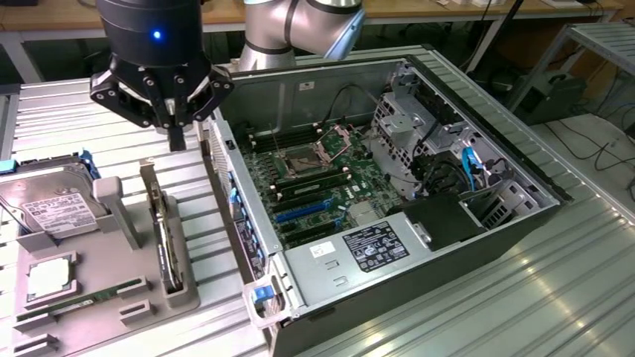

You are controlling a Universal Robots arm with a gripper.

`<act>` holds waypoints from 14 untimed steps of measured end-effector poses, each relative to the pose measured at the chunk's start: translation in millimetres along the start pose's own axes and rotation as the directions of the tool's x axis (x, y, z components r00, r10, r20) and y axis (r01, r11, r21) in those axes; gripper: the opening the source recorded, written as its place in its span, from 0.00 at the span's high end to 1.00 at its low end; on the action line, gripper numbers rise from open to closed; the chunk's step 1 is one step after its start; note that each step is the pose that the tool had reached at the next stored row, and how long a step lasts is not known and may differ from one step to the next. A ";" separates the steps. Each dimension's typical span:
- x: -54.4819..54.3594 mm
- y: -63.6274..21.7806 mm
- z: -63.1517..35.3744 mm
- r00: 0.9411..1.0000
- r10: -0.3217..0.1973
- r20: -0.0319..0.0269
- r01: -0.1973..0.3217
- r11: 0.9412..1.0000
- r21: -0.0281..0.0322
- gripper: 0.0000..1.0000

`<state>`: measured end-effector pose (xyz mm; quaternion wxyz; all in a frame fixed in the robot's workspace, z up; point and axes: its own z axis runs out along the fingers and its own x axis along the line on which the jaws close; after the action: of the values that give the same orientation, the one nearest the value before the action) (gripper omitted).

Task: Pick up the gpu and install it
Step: 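Reach for the gpu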

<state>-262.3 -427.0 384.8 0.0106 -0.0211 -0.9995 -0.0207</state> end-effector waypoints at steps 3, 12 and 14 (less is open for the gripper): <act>2.1 -3.5 0.9 1.000 -0.006 0.006 0.006 1.000 0.000 0.89; 13.6 -13.4 3.3 1.000 -0.016 0.025 0.016 1.000 -0.001 0.89; 17.3 -16.0 3.5 1.000 -0.019 0.025 0.019 1.000 -0.001 0.89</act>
<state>-280.3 -442.1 381.0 -0.0021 -0.0121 -0.9997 -0.0211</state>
